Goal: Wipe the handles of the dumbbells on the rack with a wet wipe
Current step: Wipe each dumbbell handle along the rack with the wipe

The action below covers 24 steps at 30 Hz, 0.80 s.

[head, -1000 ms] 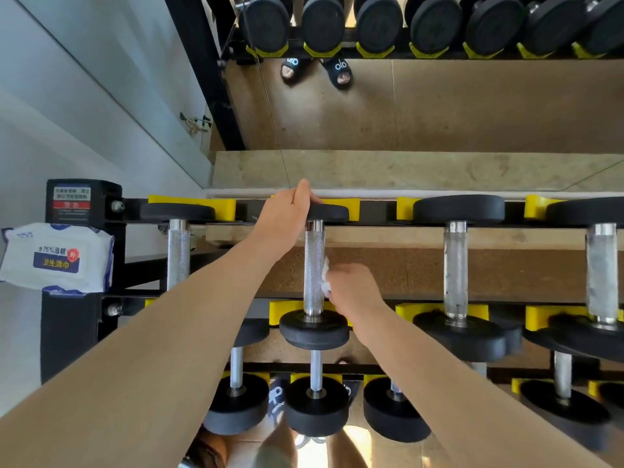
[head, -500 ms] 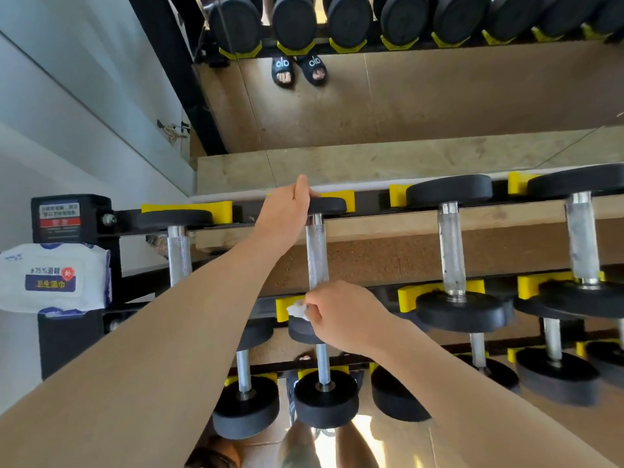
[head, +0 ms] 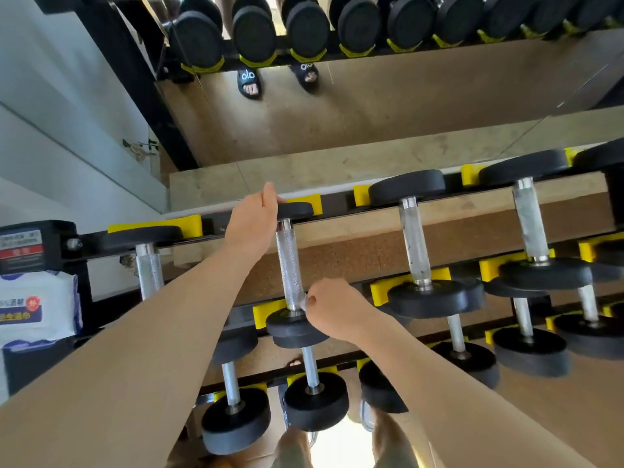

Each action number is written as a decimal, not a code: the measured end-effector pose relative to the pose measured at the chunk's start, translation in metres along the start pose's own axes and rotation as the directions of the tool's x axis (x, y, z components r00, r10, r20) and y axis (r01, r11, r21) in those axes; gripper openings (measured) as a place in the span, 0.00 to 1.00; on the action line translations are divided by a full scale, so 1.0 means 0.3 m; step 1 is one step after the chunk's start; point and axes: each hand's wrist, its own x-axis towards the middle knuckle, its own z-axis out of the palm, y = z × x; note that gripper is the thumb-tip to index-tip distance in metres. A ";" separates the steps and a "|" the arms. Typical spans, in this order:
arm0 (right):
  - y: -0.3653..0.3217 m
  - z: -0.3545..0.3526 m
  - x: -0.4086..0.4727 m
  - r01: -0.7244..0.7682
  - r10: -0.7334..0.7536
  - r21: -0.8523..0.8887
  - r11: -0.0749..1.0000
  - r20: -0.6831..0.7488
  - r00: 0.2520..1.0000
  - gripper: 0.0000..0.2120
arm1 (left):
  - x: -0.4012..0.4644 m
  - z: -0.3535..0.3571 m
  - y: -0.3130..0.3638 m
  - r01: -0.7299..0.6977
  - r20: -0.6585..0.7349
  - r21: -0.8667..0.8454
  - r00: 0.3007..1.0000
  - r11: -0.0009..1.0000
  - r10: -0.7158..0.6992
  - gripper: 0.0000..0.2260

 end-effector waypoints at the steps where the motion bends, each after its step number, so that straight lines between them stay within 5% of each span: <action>1: -0.004 -0.013 -0.009 0.015 -0.015 0.025 1.000 0.019 1.000 0.13 | 0.001 -0.002 -0.001 0.011 -0.012 0.045 1.000 0.999 -0.010 0.21; 4: 0.012 -0.077 -0.057 0.123 -0.132 0.191 0.974 0.035 0.991 0.14 | -0.002 0.011 0.016 0.035 -0.086 0.080 0.996 0.996 -0.029 0.08; 6: 0.047 -0.140 -0.088 0.223 -0.192 0.209 0.952 -0.159 0.969 0.14 | -0.012 0.035 0.065 -0.020 -0.094 0.064 0.995 0.998 0.026 0.09; 10: 0.215 -0.284 -0.097 0.263 -0.301 -0.152 0.953 -0.589 0.750 0.15 | -0.025 0.150 0.231 -0.222 -0.082 0.179 0.967 0.958 0.240 0.14; 13: 0.334 -0.363 -0.074 0.170 -0.508 -0.543 0.822 -0.566 0.649 0.11 | -0.013 0.248 0.347 -0.306 -0.012 0.161 0.950 0.938 0.312 0.16; 16: 0.433 -0.413 -0.029 0.157 -0.641 -0.710 0.686 -0.487 0.593 0.20 | 0.010 0.340 0.435 -0.353 0.053 0.150 0.936 0.923 0.349 0.20; 24: 0.546 -0.471 0.025 0.270 -0.724 -0.742 0.613 -0.392 0.567 0.19 | 0.033 0.451 0.468 -0.212 0.058 0.036 0.976 0.977 0.210 0.21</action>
